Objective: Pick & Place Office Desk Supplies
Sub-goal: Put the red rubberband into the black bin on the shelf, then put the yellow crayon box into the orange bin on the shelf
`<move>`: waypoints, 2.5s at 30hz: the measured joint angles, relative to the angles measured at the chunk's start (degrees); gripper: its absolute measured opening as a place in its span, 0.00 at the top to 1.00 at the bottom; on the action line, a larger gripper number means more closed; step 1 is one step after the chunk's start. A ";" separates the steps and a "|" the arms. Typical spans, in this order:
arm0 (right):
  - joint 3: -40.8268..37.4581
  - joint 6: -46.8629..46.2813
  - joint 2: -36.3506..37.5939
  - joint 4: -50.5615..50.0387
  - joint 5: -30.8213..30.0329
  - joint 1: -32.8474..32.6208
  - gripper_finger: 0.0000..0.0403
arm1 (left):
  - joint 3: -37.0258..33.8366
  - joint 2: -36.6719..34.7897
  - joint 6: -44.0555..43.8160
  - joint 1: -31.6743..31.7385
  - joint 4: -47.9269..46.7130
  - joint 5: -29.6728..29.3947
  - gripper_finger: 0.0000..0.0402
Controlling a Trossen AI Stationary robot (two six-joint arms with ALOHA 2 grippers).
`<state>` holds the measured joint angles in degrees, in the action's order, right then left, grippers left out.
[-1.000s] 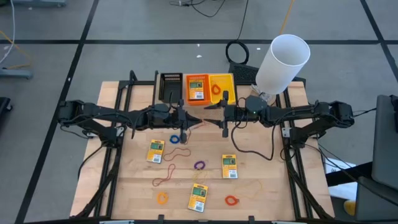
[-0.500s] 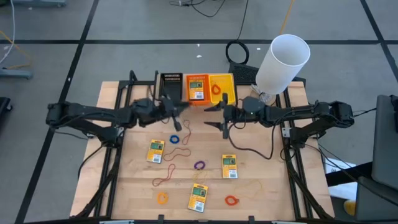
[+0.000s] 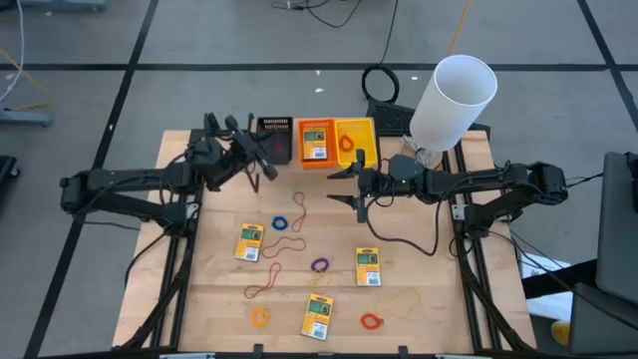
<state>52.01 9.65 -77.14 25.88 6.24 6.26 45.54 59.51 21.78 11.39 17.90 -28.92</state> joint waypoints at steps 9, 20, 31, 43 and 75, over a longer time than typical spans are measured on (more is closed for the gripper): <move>0.00 1.54 0.00 -0.01 0.00 0.00 0.46 | 0.00 0.95 -3.10 7.43 -0.30 7.57 1.00; 0.00 7.21 0.02 2.43 -6.84 0.12 0.48 | 0.00 0.84 -5.59 8.01 -1.59 9.61 1.00; 0.00 16.81 0.02 4.13 -10.60 0.26 0.48 | 0.00 0.81 -5.15 7.29 -2.89 9.57 1.00; 0.00 13.31 0.07 7.74 -18.55 0.92 0.48 | 0.00 0.81 -4.96 9.08 -3.87 9.15 0.99; 0.00 8.04 0.07 0.81 -19.67 -2.25 0.48 | 6.51 0.81 -31.10 16.49 -30.33 20.15 0.47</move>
<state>52.01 17.69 -77.08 26.69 -13.43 4.01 52.05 60.31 -9.32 27.88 -12.43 -8.78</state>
